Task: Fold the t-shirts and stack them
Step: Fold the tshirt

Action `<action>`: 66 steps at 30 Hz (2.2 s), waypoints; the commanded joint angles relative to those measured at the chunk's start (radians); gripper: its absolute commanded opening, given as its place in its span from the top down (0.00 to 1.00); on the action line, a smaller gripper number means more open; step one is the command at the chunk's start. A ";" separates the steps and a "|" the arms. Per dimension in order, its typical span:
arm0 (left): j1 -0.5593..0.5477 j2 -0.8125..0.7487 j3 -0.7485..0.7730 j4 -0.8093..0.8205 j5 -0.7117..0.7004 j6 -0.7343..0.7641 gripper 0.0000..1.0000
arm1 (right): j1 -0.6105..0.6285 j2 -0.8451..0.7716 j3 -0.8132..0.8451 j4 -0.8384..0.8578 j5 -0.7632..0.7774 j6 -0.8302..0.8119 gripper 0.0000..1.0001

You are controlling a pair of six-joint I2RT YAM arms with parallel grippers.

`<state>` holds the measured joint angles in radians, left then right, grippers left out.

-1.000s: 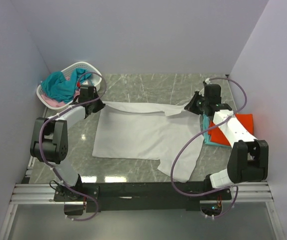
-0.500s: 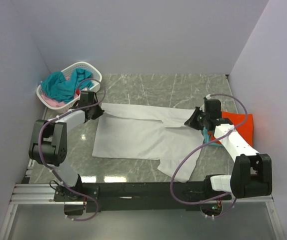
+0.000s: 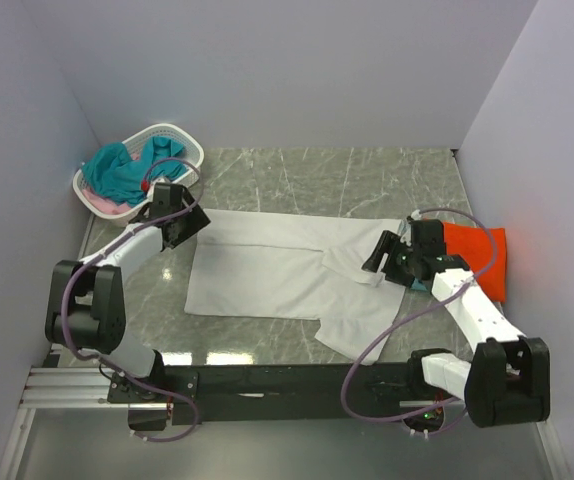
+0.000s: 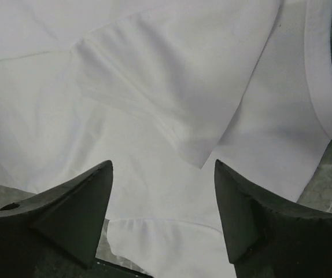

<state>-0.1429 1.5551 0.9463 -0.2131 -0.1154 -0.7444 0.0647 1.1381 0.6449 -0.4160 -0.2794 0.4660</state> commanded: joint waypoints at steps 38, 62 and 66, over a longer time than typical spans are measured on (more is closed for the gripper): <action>-0.007 0.425 0.307 0.014 0.157 -0.012 0.01 | 0.015 0.751 0.573 0.054 0.034 -0.015 0.14; -0.064 0.100 0.289 -0.170 0.023 -0.049 0.00 | 0.029 0.439 0.535 0.026 0.118 -0.020 0.10; -0.086 -0.122 0.087 -0.221 -0.027 -0.140 0.01 | 0.029 0.238 0.370 0.037 0.151 0.022 0.10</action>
<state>-0.2173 1.5730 1.1423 -0.3569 -0.0757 -0.8059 0.0875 1.4967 1.1137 -0.3862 -0.1795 0.4580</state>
